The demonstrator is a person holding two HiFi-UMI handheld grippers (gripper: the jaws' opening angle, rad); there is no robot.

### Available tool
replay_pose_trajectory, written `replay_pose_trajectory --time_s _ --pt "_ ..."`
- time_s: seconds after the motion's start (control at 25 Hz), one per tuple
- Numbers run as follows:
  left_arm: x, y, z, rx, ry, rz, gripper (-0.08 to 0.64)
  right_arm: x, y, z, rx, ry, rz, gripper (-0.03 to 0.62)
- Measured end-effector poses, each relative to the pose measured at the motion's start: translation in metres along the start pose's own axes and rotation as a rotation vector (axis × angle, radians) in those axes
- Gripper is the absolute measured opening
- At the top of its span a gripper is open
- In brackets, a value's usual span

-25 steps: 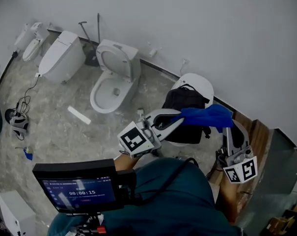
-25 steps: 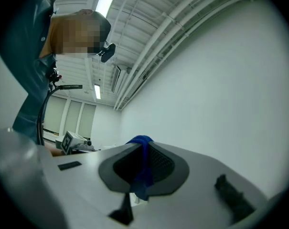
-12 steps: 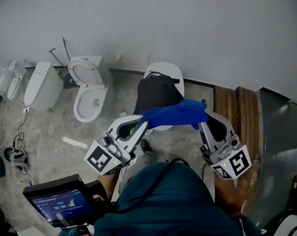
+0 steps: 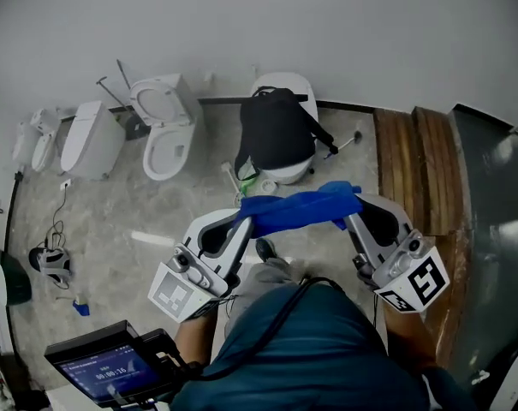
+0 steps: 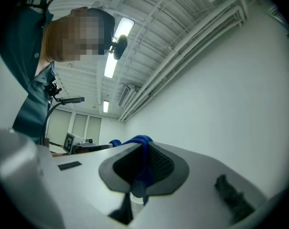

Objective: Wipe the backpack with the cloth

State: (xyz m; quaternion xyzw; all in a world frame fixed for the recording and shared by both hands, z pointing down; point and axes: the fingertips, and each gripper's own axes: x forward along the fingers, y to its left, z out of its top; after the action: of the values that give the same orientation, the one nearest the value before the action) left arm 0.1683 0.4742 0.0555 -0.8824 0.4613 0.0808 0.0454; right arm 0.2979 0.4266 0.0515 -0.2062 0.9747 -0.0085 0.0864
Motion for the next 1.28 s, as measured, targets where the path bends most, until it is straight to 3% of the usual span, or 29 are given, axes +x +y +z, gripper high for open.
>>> replay_pose_trajectory --time_s 0.24,0.48,0.72,0.84,1.08,1.28 --pt "-0.040 -0.016 0.018 0.056 -0.007 0.015 0.018 -0.007 0.040 0.010 0.010 -0.003 0.035 0.021" --pt "-0.148 -0.043 0.038 0.000 -0.014 0.056 0.018 -0.007 0.150 0.010 0.024 0.000 0.051 0.022" --pt "-0.248 -0.064 0.042 -0.091 -0.009 0.021 0.018 -0.012 0.256 0.004 0.092 0.026 0.012 0.021" --pt "-0.265 -0.074 0.045 -0.119 -0.039 0.002 0.018 -0.019 0.279 0.006 0.083 0.046 -0.006 0.021" --pt "-0.283 -0.117 0.056 -0.103 -0.052 -0.011 0.018 -0.054 0.304 0.019 0.058 0.040 -0.028 0.022" --pt "-0.287 -0.153 0.056 -0.048 -0.022 0.011 0.018 -0.104 0.309 0.003 -0.062 0.117 -0.104 0.021"
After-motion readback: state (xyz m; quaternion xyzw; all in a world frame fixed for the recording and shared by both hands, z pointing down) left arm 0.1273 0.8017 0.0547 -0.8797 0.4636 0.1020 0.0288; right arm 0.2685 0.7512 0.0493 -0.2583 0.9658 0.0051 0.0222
